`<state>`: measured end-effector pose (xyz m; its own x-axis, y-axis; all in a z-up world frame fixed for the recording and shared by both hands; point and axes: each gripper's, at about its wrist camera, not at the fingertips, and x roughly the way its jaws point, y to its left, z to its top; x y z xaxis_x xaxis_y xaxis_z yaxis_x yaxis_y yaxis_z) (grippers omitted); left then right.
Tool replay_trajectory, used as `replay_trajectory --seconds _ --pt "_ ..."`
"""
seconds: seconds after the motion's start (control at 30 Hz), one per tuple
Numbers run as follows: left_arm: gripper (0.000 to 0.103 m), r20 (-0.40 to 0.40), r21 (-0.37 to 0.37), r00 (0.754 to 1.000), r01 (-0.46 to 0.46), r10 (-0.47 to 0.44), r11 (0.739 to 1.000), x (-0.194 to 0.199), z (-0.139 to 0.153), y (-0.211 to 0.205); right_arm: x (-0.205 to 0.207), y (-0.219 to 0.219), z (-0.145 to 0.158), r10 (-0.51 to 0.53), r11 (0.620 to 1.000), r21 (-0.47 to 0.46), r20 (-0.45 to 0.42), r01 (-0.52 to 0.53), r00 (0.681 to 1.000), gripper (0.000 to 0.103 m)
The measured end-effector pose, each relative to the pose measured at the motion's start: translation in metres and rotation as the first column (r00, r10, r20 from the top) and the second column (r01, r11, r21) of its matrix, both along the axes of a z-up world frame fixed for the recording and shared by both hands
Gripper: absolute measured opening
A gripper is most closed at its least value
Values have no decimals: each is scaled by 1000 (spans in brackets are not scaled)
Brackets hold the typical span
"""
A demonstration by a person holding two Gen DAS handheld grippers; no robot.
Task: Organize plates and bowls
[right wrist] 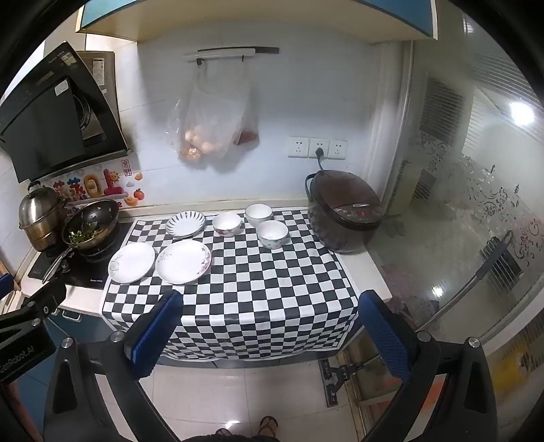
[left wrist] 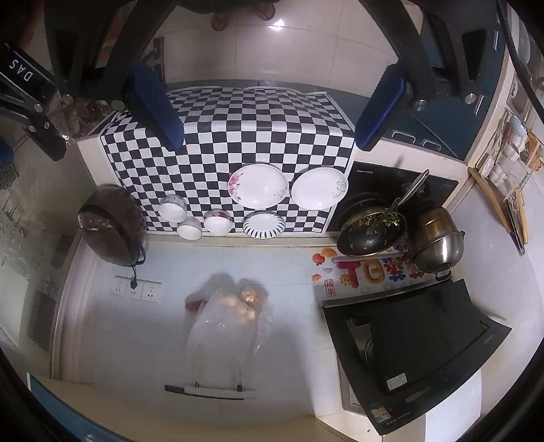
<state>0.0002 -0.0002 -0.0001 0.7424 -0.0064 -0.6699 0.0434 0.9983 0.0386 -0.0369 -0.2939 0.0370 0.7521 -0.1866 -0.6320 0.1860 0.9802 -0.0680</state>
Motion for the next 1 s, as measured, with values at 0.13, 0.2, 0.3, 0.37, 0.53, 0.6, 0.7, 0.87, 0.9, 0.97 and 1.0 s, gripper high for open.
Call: replay_trajectory --seconds 0.13,0.2,0.3,0.37,0.53,0.6,0.7,0.87,0.9,0.97,1.0 --pt "103 0 3 1000 3 -3 1000 2 -2 0 0 0 0 -5 1000 -3 4 5 1000 103" --pt "103 -3 7 1000 6 -6 1000 4 -3 -1 3 3 2 -5 1000 -1 4 5 1000 103" --pt "103 12 -1 1000 0 0 1000 1 1 -2 1 1 2 -2 1000 4 19 2 1000 103" --pt "103 13 1 1000 -1 1 1000 2 2 -1 0 -2 4 0 1000 7 19 0 1000 103" --pt "103 7 0 1000 -1 1 1000 4 1 0 1 1 6 -2 1000 11 20 2 1000 103" --pt "103 5 -3 1000 1 -1 1000 0 5 -6 0 2 5 -4 1000 11 21 4 1000 103" --pt "103 4 -2 1000 1 -1 1000 0 7 -8 1 2 4 -6 1000 10 22 6 1000 103" --pt "103 5 -1 1000 1 0 1000 0 5 -6 0 -3 4 -9 1000 20 28 9 1000 103" --pt "103 6 -1 1000 0 0 1000 0 6 -7 0 -3 4 -9 1000 21 28 8 1000 103" --pt "103 4 -2 1000 -1 1 1000 0 6 -6 0 -2 4 -10 1000 20 27 9 1000 103" --pt "103 2 -4 1000 -2 2 1000 1 6 -7 -1 -3 4 -8 1000 23 27 7 1000 103"
